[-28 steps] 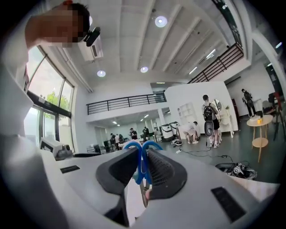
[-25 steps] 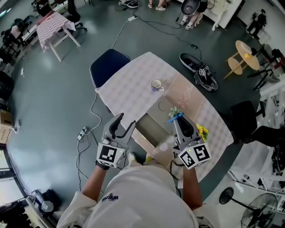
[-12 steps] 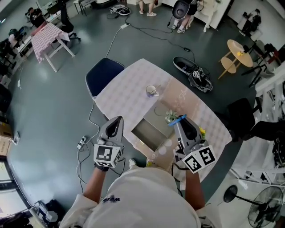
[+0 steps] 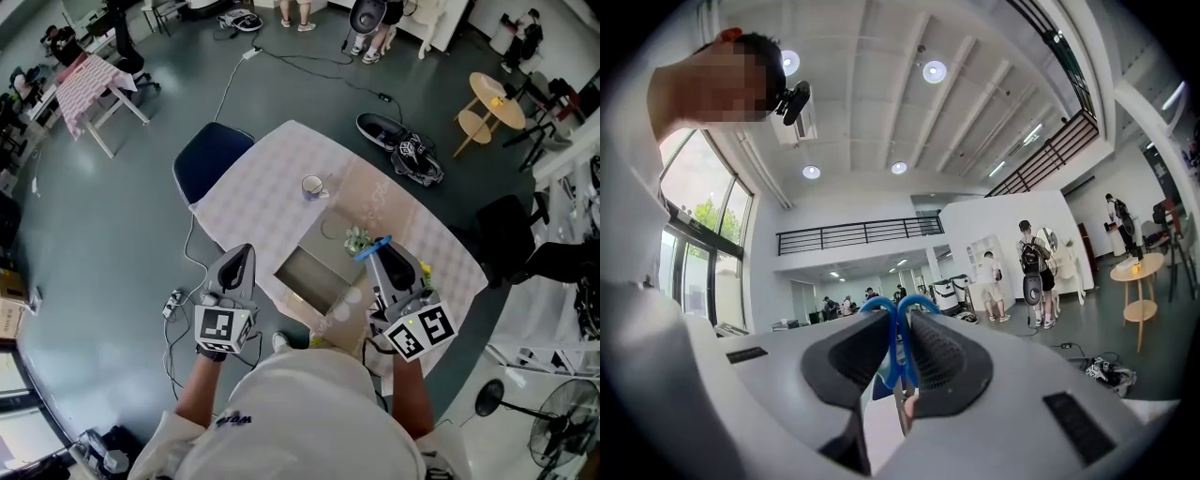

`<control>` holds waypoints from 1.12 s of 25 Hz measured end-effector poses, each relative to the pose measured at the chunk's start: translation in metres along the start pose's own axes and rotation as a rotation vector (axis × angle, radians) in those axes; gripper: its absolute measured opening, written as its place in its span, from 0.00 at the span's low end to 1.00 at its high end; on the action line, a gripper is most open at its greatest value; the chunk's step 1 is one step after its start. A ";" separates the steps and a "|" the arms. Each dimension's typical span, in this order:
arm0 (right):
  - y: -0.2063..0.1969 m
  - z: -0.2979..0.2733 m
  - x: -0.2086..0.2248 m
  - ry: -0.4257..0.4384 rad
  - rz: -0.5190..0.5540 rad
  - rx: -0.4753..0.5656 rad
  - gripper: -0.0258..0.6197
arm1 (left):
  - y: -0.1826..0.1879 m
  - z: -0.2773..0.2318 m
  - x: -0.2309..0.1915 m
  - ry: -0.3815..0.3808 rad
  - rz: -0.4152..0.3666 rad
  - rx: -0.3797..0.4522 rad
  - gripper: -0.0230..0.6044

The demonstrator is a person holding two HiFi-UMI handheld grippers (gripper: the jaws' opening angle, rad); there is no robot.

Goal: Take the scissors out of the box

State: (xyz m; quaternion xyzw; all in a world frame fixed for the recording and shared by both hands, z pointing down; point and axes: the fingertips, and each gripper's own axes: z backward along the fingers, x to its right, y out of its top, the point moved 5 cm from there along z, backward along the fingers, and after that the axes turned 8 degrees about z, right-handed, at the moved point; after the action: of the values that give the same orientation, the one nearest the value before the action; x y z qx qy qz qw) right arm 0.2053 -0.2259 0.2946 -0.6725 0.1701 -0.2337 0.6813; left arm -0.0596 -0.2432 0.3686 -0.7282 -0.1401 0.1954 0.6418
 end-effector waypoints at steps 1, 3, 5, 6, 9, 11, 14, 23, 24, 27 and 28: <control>0.000 0.000 -0.001 0.000 0.012 -0.005 0.16 | -0.001 0.000 0.000 0.001 -0.002 -0.002 0.04; 0.000 0.000 -0.002 0.000 0.028 -0.008 0.16 | -0.002 -0.001 -0.001 0.002 -0.005 -0.006 0.04; 0.000 0.001 -0.003 -0.002 0.029 -0.008 0.16 | -0.004 0.000 -0.002 0.003 -0.009 -0.016 0.04; -0.001 0.001 -0.004 -0.003 0.028 -0.009 0.16 | -0.005 0.000 -0.003 0.003 -0.012 -0.023 0.04; 0.000 0.004 -0.004 -0.009 0.033 -0.015 0.16 | -0.008 0.000 -0.002 -0.002 -0.018 -0.037 0.04; 0.000 0.005 -0.003 -0.013 0.044 -0.022 0.16 | -0.008 -0.002 -0.001 -0.007 -0.020 -0.042 0.04; 0.000 0.007 -0.001 -0.019 0.047 -0.030 0.16 | -0.010 -0.006 0.002 -0.014 -0.021 -0.049 0.04; -0.001 0.009 0.006 -0.031 0.042 -0.025 0.16 | -0.015 -0.011 0.011 -0.041 -0.033 -0.069 0.04; -0.001 0.009 0.006 -0.031 0.040 -0.025 0.16 | -0.015 -0.011 0.010 -0.042 -0.034 -0.069 0.04; -0.002 0.010 0.005 -0.028 0.032 -0.022 0.16 | -0.015 -0.010 0.010 -0.039 -0.034 -0.069 0.04; -0.001 0.010 0.005 -0.027 0.030 -0.020 0.16 | -0.014 -0.010 0.010 -0.038 -0.035 -0.070 0.04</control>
State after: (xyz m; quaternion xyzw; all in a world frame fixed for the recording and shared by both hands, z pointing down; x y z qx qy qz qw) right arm 0.2149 -0.2206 0.2966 -0.6798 0.1736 -0.2126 0.6801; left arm -0.0458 -0.2453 0.3826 -0.7440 -0.1717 0.1932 0.6162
